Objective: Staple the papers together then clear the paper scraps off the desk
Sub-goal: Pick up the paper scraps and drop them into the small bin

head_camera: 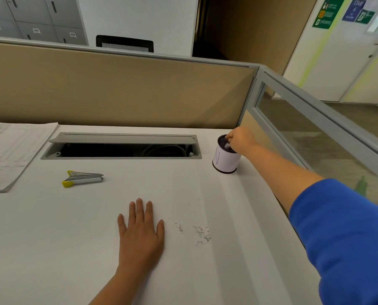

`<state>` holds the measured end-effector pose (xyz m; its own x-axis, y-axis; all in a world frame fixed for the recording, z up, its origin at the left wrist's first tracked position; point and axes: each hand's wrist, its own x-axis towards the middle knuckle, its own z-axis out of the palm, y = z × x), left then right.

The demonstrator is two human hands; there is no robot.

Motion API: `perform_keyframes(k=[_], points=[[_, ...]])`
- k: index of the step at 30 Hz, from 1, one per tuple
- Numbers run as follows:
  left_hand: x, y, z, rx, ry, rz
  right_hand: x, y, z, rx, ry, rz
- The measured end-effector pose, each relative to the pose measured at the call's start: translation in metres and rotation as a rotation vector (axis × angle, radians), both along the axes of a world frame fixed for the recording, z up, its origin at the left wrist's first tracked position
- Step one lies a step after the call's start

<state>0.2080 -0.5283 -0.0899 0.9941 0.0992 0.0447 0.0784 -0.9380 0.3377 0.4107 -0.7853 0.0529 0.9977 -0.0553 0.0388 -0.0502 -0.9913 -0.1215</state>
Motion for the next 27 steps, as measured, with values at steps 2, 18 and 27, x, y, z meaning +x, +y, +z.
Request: perform_keyframes(k=[2, 18, 27], points=[[0.000, 0.000, -0.001, 0.007, -0.002, -0.001, 0.000, -0.003, -0.001, 0.035, -0.058, -0.036], [0.001, 0.001, 0.003, 0.008, 0.039, -0.028, -0.137, 0.050, -0.045, 0.433, -0.117, 0.196], [0.012, -0.011, 0.007, 0.066, 0.069, -0.394, -0.264, 0.060, -0.124, 0.148, 0.139, -0.106]])
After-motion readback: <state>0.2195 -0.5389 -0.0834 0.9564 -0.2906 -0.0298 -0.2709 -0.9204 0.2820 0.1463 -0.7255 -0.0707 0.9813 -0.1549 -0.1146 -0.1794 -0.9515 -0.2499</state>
